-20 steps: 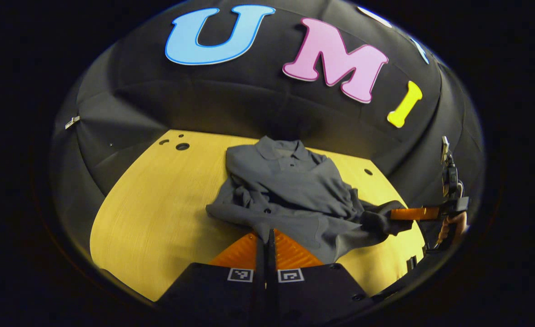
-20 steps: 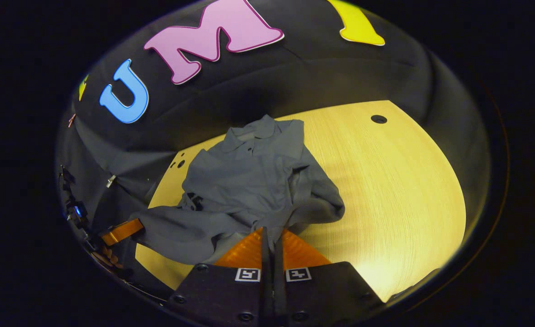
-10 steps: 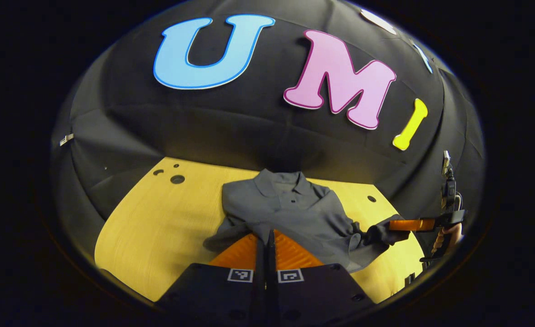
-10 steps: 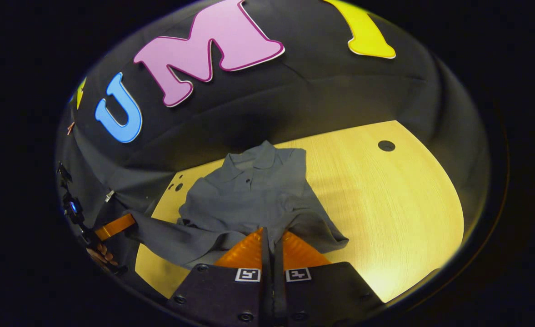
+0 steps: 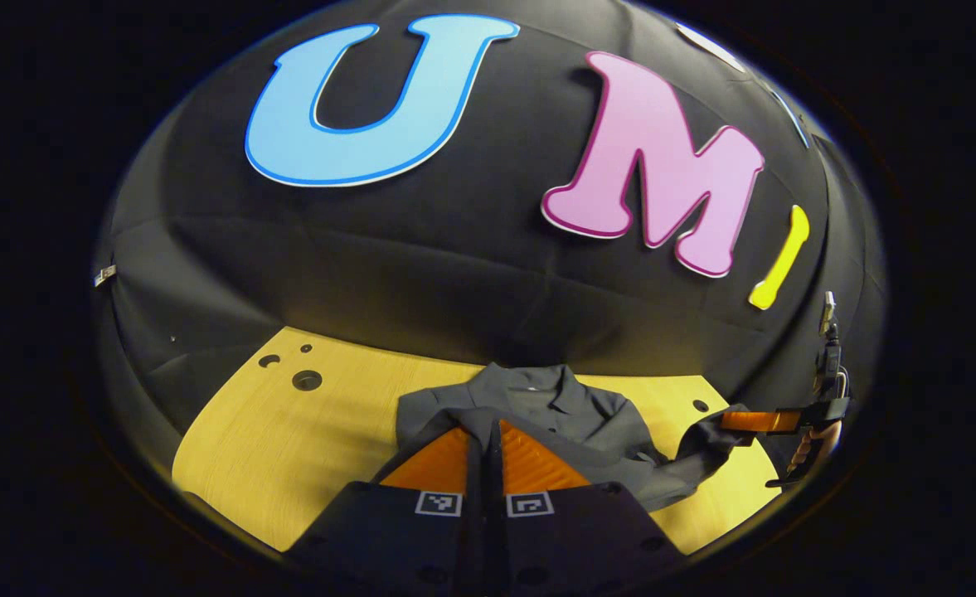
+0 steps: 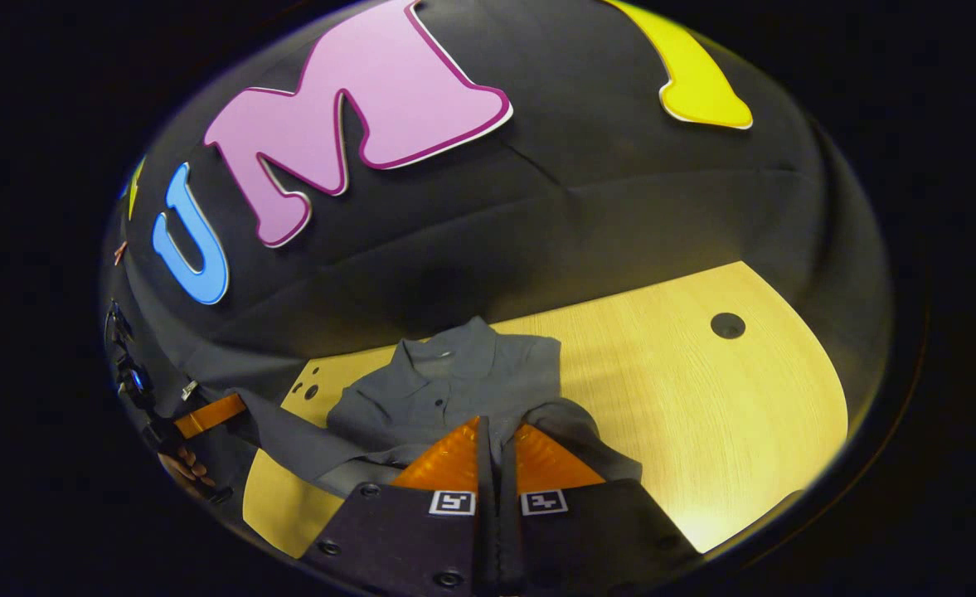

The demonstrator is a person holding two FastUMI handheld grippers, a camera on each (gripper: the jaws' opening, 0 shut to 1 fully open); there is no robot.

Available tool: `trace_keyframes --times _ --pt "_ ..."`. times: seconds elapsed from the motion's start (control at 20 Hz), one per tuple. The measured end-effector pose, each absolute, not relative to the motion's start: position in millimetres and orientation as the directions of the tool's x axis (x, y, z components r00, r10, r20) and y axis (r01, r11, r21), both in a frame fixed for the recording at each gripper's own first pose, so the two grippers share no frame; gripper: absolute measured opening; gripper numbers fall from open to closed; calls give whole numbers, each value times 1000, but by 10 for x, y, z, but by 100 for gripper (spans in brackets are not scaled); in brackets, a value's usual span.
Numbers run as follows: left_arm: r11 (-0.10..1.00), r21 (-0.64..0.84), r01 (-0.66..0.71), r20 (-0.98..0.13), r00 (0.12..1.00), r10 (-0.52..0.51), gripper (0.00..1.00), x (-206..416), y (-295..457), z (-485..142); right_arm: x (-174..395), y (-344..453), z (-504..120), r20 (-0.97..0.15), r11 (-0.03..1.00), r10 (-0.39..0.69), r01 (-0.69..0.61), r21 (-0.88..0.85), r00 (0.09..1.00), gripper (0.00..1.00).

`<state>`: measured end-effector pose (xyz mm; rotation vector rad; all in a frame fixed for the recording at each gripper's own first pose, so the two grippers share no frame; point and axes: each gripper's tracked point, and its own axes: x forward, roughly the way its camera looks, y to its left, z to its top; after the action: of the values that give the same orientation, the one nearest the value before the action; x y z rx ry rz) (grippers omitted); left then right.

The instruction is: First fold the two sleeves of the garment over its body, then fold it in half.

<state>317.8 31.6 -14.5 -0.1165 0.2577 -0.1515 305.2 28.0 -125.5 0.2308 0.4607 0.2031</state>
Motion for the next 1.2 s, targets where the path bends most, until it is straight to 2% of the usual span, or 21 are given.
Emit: trace_keyframes --times 0.4,0.6,0.85,1.0,1.05,1.1,1.2 --pt "988 -114 105 -239 962 -130 5 4186 406 -542 3887 308 -1448 -398 968 205 -124 219 894 5" --pt "971 -233 46 -245 964 -104 5 4431 498 -655 4191 315 -1579 -401 968 191 -105 227 896 5" --pt "966 -257 -11 -320 945 -75 8 4581 610 -1062 4421 356 -1795 -439 975 144 -52 215 887 6" --pt "962 -260 -78 -368 930 -24 15 4544 672 -1215 4394 405 -1859 -453 978 144 -56 202 880 21" --pt "965 -245 -92 -366 931 -5 23 4494 706 -1143 4368 387 -1856 -456 982 138 -61 181 879 27" --pt "969 -231 -88 -359 933 -1 28 4483 713 -1116 4341 386 -1816 -451 983 144 -75 168 881 50" --pt "976 -206 -71 -327 945 0 56 4397 704 -891 4275 353 -1698 -437 986 138 -84 142 889 73"
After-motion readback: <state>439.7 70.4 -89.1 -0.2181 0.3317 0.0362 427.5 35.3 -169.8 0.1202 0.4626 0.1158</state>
